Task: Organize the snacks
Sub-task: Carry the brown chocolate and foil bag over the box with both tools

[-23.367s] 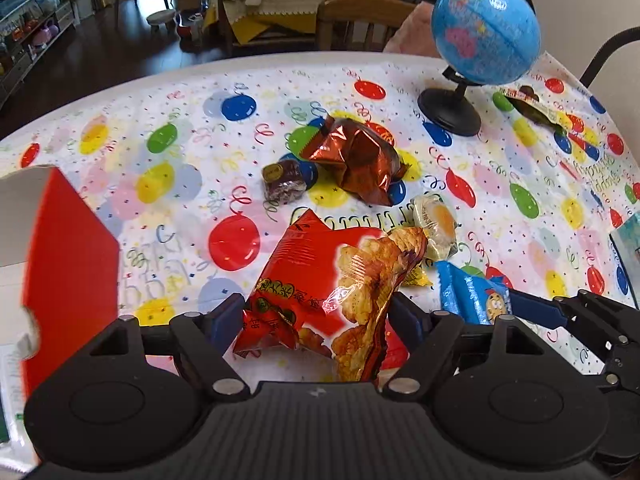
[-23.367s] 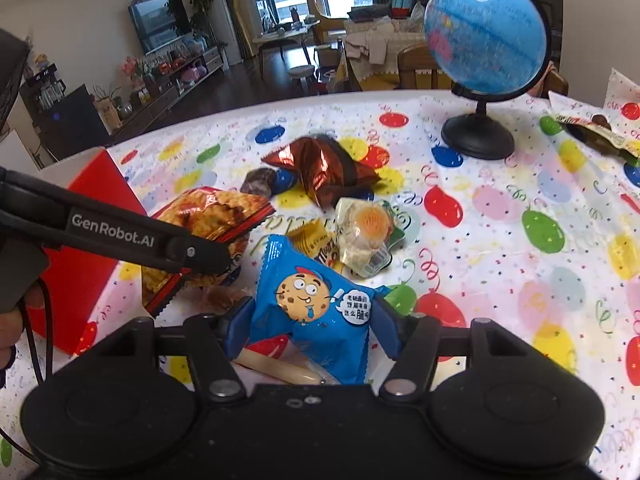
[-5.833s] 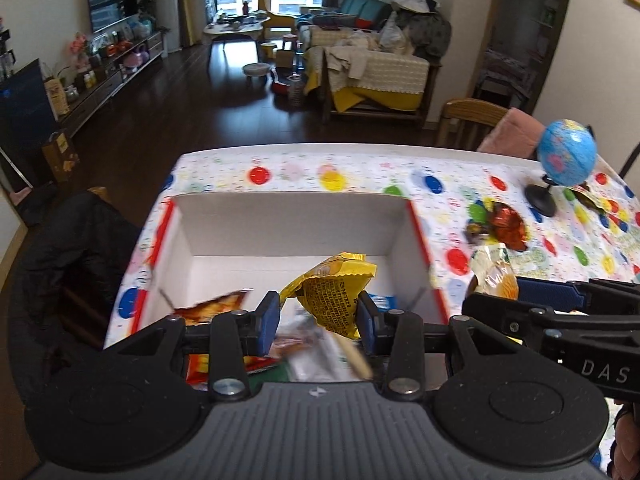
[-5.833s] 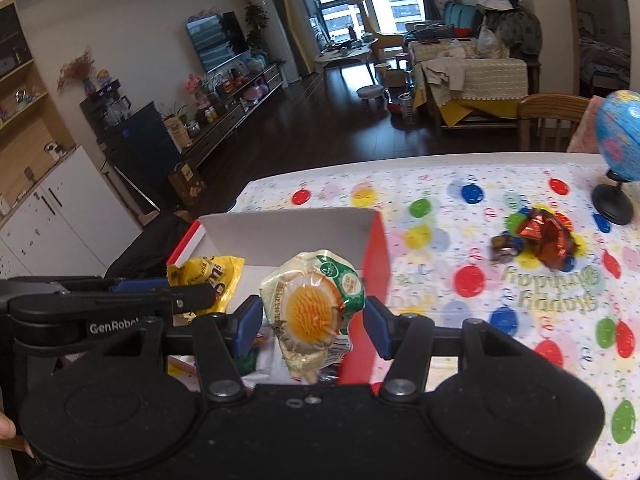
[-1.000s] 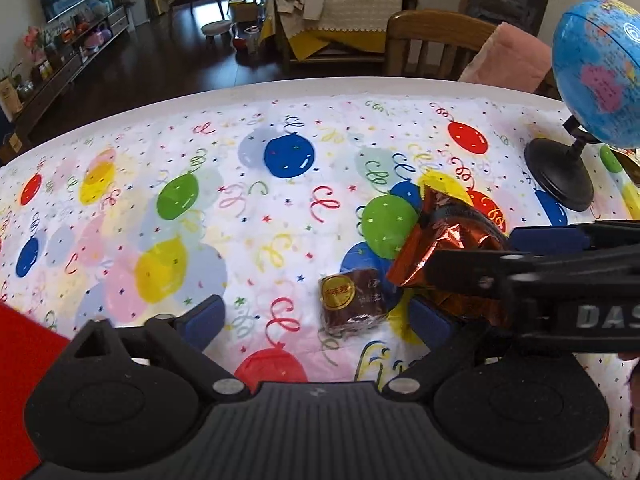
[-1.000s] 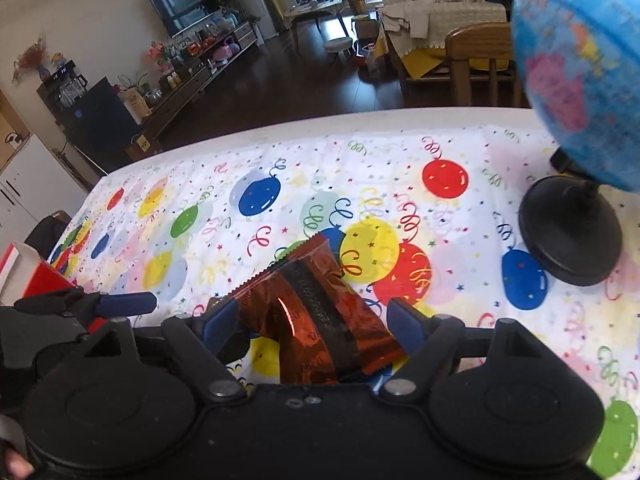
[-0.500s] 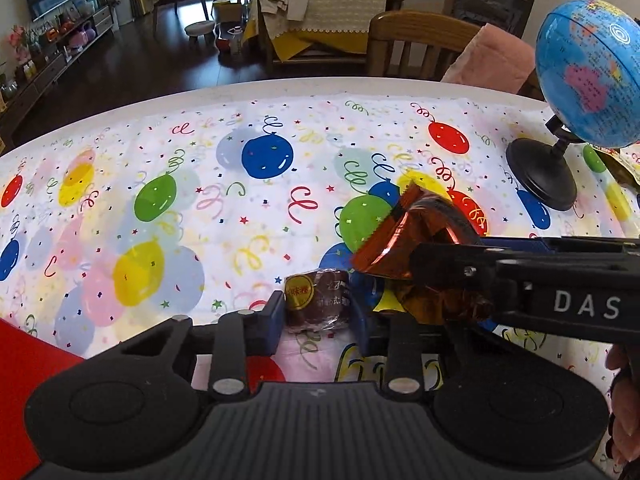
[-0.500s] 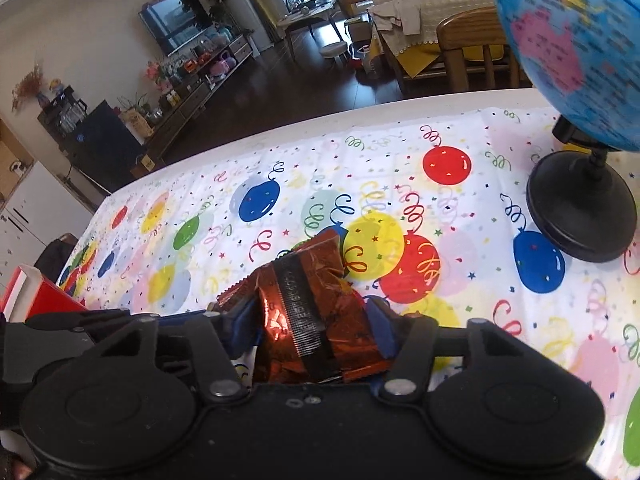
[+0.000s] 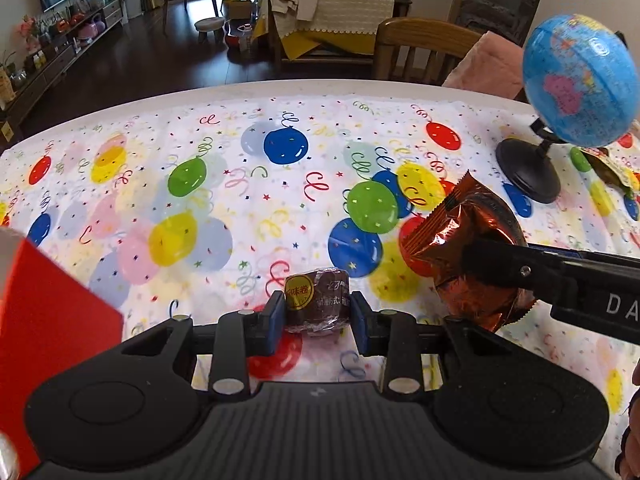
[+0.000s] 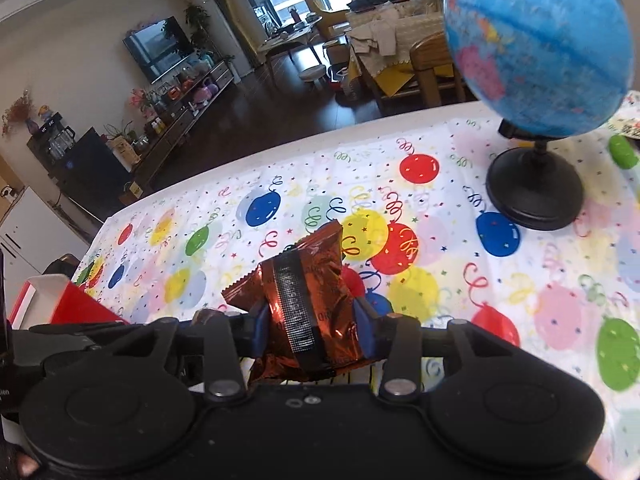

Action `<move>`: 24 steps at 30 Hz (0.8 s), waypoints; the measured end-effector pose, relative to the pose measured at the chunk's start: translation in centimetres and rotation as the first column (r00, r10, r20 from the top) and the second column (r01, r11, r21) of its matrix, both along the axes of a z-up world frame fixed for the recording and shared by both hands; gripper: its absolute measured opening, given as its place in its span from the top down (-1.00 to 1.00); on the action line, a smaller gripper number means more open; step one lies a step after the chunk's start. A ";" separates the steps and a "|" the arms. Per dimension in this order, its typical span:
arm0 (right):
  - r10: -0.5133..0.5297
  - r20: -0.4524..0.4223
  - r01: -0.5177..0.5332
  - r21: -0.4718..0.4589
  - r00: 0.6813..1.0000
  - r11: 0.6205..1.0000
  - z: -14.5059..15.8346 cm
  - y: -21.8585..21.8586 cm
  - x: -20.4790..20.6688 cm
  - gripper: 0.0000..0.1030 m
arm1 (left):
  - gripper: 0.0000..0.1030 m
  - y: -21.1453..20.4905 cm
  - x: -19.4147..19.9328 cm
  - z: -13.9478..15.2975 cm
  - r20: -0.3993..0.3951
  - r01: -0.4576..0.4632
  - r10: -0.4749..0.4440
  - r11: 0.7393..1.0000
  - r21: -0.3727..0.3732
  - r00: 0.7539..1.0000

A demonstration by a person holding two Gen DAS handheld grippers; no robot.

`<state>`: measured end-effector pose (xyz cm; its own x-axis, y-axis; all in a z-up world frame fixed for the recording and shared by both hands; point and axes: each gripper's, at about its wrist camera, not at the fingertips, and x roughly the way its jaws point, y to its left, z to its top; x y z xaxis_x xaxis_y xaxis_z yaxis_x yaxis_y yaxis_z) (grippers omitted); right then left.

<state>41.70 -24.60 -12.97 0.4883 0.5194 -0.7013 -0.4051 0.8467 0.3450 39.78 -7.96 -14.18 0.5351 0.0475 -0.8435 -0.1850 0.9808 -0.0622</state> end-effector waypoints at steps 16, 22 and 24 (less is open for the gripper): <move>-0.008 0.081 0.007 0.004 0.997 1.000 7.8 0.1 -7.6 0.21 | 0.34 0.1 -7.7 8.0 0.067 0.036 -0.035 0.999 -0.021 0.997; 0.002 0.114 -0.003 0.001 0.993 1.000 10.1 1.7 -10.8 0.21 | 0.35 1.8 -11.0 10.4 0.089 0.046 -0.044 0.999 -0.018 0.995; 0.007 0.121 -0.008 0.008 0.993 1.000 10.7 2.4 -11.9 0.21 | 0.34 2.7 -12.2 11.2 0.093 0.046 -0.044 0.999 -0.019 0.995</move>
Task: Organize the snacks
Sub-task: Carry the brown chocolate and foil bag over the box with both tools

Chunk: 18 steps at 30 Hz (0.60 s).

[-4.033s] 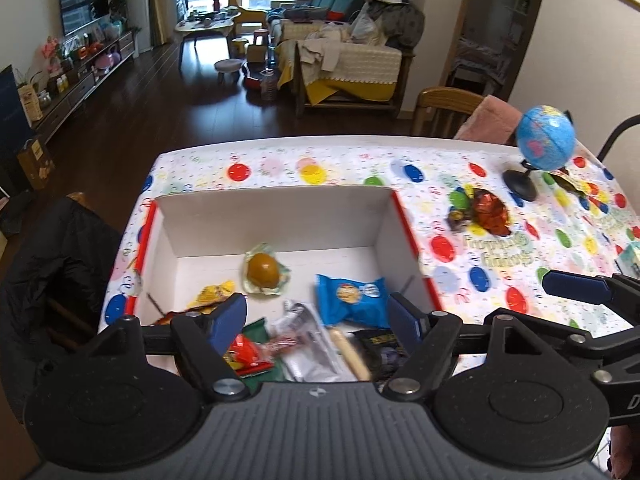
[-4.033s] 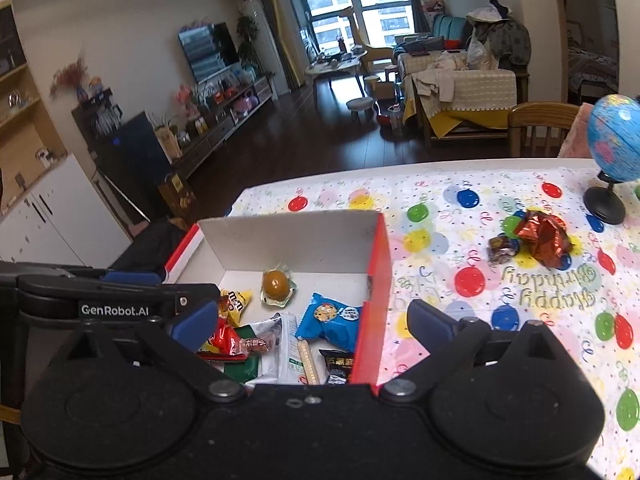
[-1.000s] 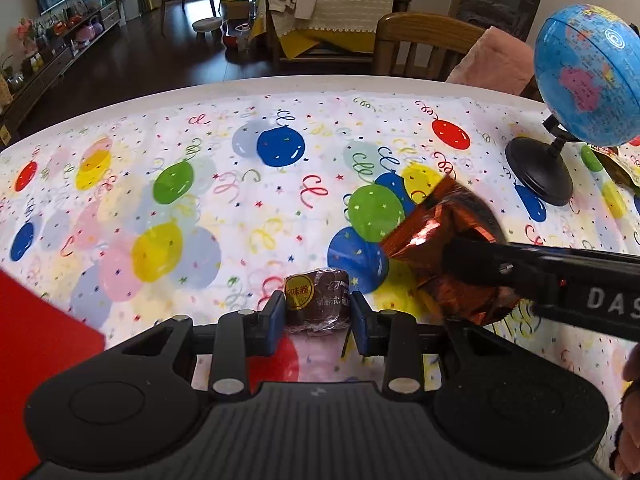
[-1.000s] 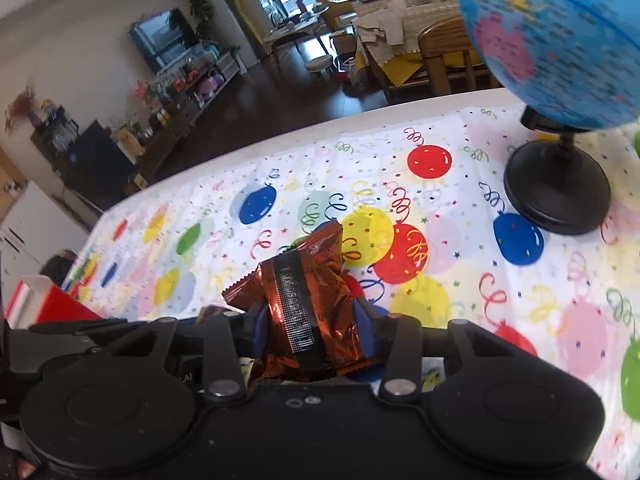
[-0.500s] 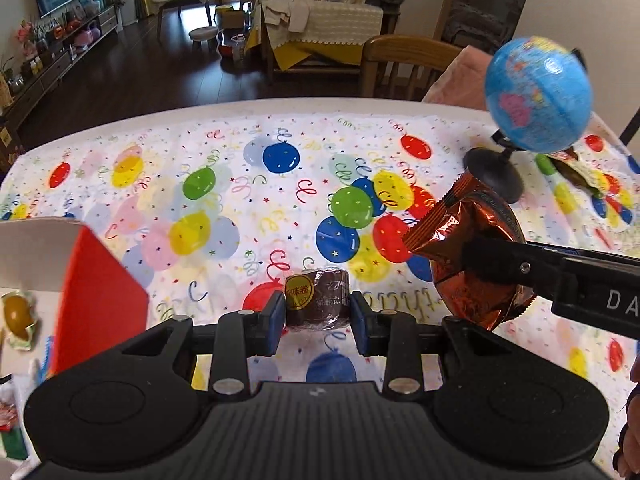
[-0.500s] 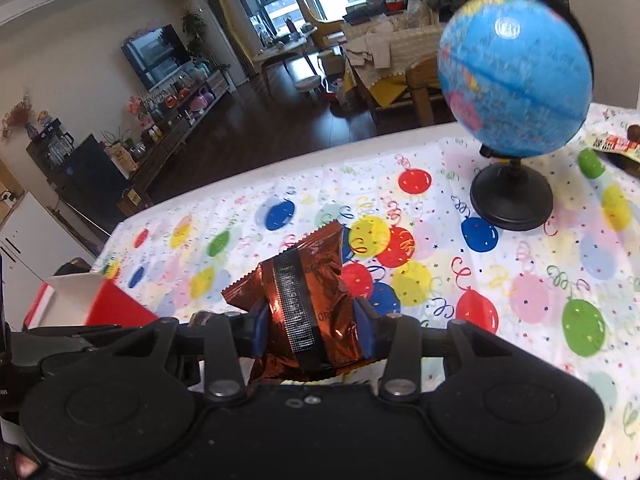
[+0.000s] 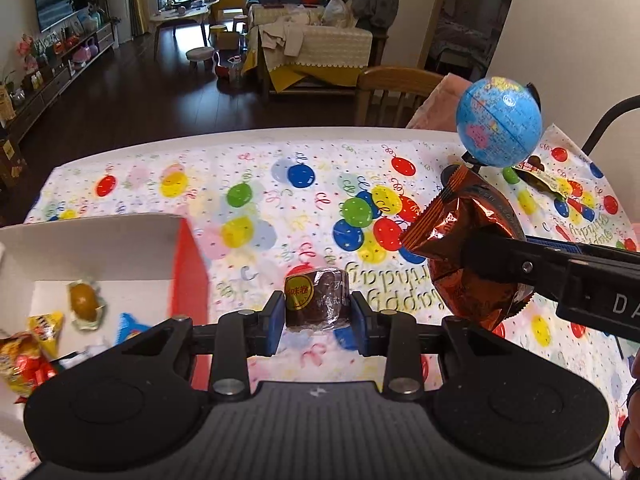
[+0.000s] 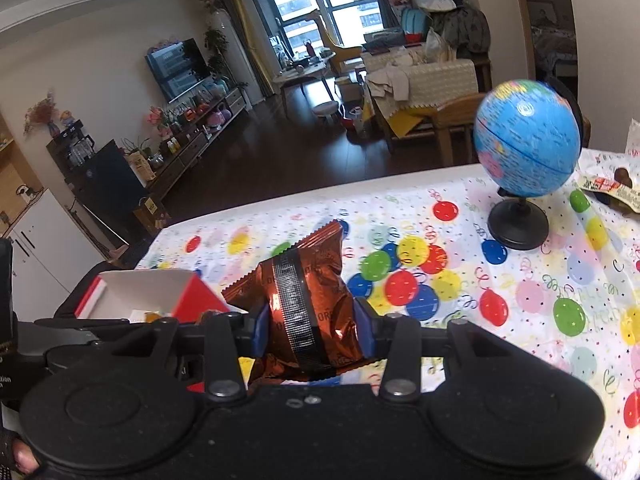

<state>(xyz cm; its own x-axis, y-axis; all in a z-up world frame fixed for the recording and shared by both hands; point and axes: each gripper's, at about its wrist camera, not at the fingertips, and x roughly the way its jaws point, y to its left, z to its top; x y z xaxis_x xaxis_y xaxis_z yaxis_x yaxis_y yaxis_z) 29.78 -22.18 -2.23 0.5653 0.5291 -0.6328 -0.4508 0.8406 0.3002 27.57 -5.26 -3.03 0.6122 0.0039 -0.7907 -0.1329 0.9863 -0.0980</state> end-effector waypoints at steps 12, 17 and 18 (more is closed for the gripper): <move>0.036 0.033 -0.037 0.024 0.999 0.999 2.3 7.1 -5.5 0.21 | 0.34 7.4 -6.8 4.1 0.053 -0.004 0.003 1.000 0.018 0.999; 0.055 0.038 -0.056 0.023 0.998 0.998 2.4 10.8 -7.1 0.21 | 0.34 11.3 -9.1 4.7 0.061 -0.030 0.028 0.999 0.027 0.998; 0.059 0.038 -0.060 0.023 0.998 0.998 2.4 11.5 -7.4 0.21 | 0.34 12.1 -9.4 4.7 0.062 -0.036 0.035 0.999 0.029 0.997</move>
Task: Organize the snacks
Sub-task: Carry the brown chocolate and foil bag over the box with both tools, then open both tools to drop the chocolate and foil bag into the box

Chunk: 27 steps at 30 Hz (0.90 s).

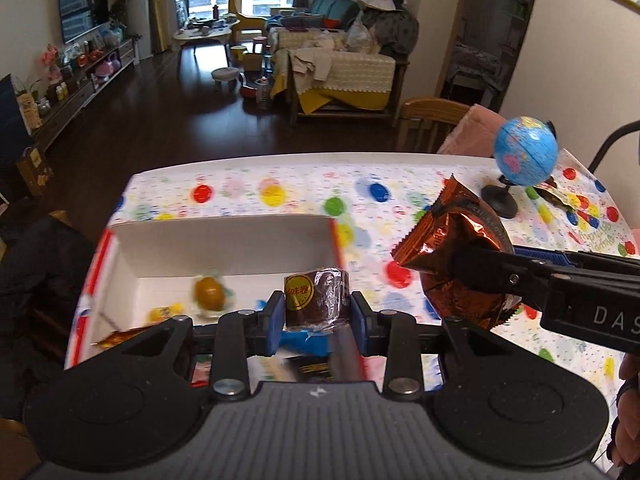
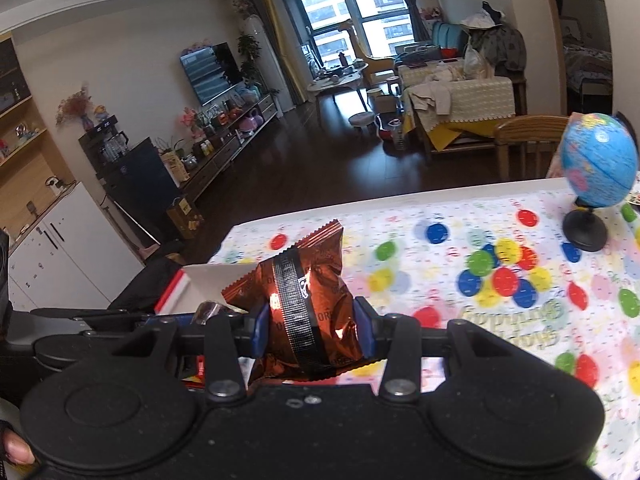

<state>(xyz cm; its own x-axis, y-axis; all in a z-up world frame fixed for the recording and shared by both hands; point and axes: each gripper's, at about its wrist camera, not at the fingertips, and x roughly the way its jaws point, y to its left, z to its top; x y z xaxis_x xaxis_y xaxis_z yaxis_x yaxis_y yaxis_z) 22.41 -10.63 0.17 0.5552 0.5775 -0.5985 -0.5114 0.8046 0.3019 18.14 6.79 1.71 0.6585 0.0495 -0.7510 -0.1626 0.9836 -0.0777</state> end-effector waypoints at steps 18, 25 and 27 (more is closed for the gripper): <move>0.029 -0.038 -0.033 -0.092 0.999 0.995 -4.3 11.9 0.4 0.20 | 0.34 13.0 0.5 -3.6 -0.076 -0.132 0.136 0.990 0.051 0.988; 0.047 -0.085 -0.058 -0.143 0.995 0.988 -7.3 14.9 2.1 0.20 | 0.34 15.8 3.4 -6.9 -0.135 -0.138 0.148 0.987 0.080 0.980; 0.049 -0.102 -0.064 -0.152 0.994 0.986 -8.1 15.4 2.5 0.20 | 0.34 16.1 4.2 -7.8 -0.155 -0.131 0.143 0.988 0.083 0.978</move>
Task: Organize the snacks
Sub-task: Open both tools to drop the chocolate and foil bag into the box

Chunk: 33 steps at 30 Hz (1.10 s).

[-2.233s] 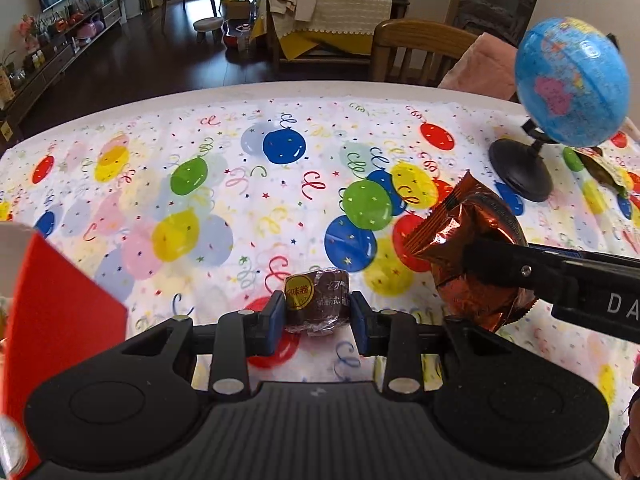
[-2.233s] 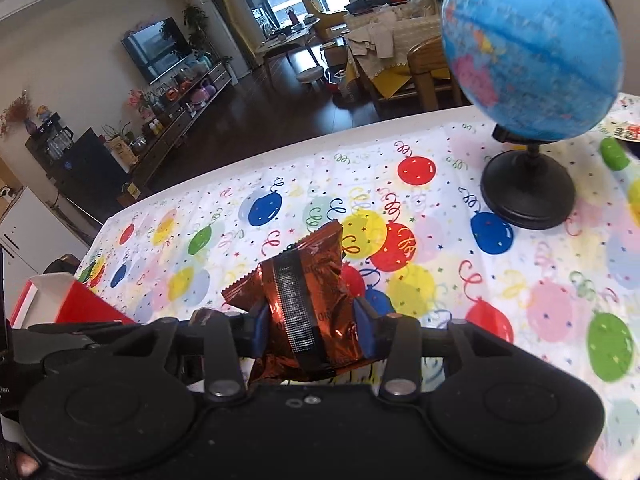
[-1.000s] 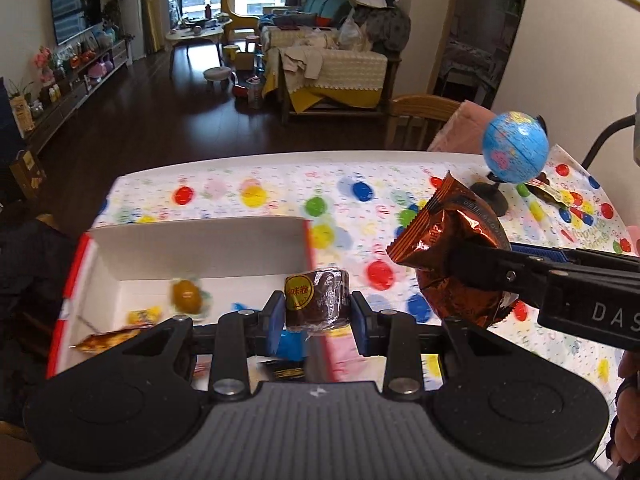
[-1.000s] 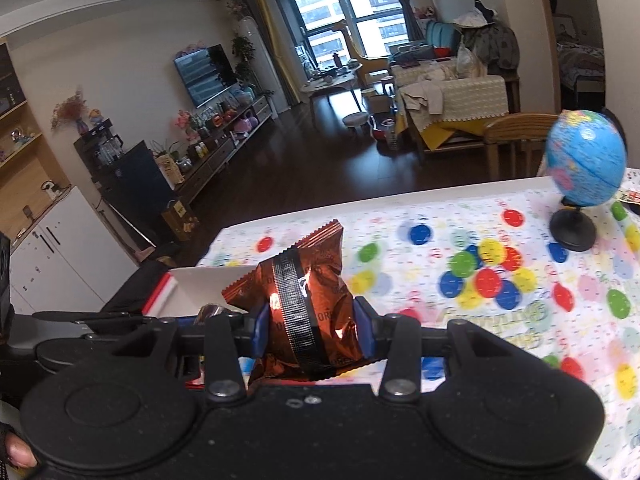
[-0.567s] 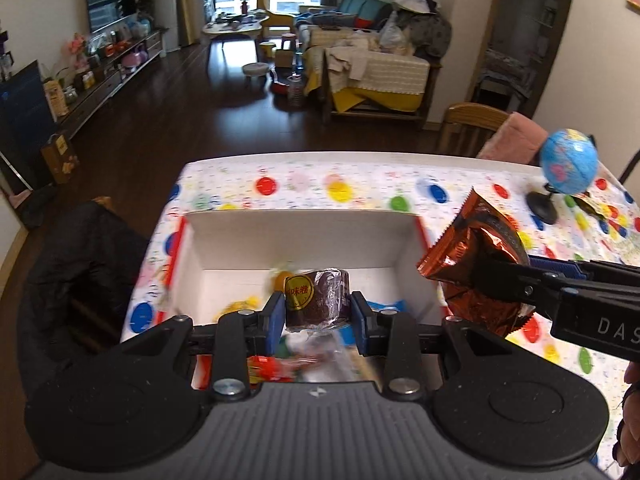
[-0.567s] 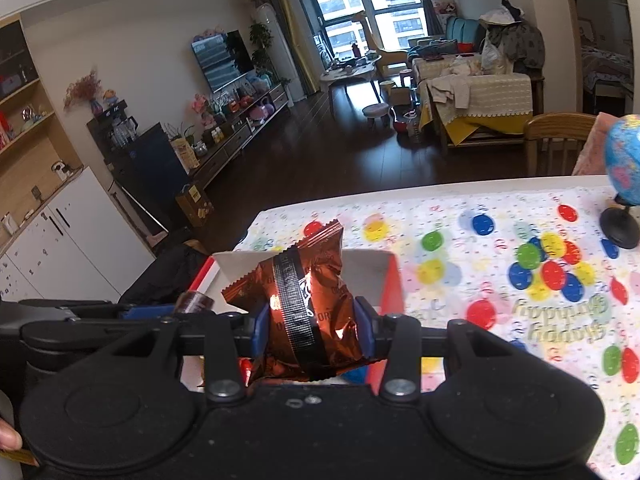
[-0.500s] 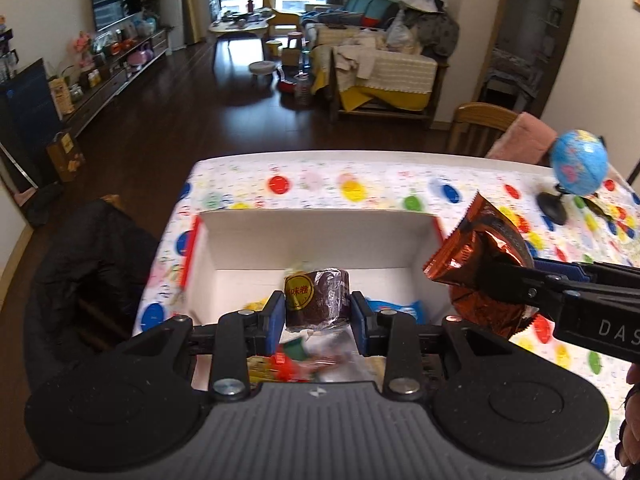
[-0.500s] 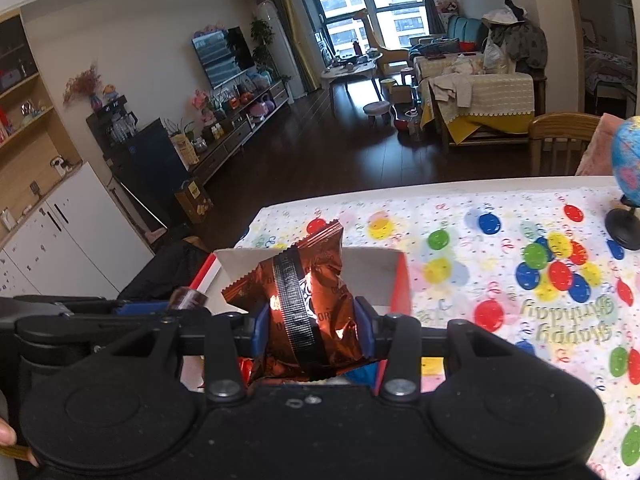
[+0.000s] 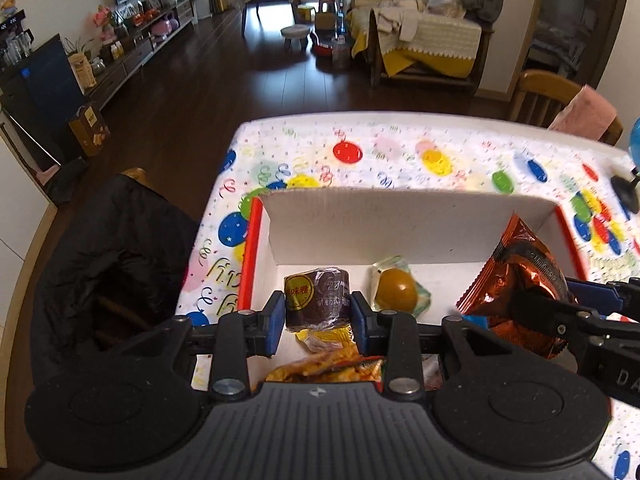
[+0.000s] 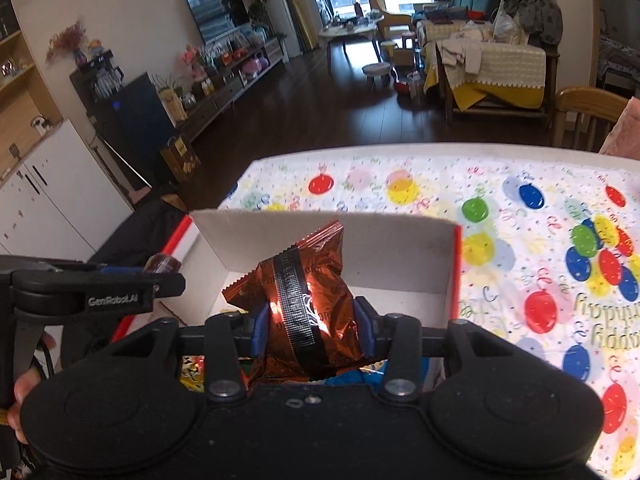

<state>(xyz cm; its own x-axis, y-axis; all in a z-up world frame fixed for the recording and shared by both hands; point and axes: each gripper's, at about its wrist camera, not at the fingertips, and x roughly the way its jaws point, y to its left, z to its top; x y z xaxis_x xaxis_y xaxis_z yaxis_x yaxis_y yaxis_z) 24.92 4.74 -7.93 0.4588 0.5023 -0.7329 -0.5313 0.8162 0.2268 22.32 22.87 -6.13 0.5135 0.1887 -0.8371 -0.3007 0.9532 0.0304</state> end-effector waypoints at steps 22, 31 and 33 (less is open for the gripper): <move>0.018 -0.071 -0.024 -0.085 0.997 0.996 -3.5 0.6 1.2 0.13 | 0.34 -1.0 2.9 -5.0 -0.107 0.044 -0.046 0.999 -0.028 0.993; 0.022 -0.033 -0.024 -0.081 0.999 0.996 -2.5 0.0 -0.1 -0.30 | -0.03 -1.5 1.1 -3.8 -0.070 0.046 -0.049 0.998 -0.039 0.996; 0.021 -0.025 -0.023 -0.077 0.999 0.997 -2.0 -0.3 -0.4 -0.39 | -0.03 -1.8 0.6 -3.2 -0.058 0.046 -0.048 0.999 -0.030 0.997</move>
<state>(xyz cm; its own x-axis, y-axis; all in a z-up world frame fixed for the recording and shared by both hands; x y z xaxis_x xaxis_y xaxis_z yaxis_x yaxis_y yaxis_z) 24.47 4.43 -9.97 0.4298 0.4537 -0.7806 -0.5446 0.8199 0.1767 22.94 21.10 -9.31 0.4710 0.1416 -0.8707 -0.2543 0.9669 0.0196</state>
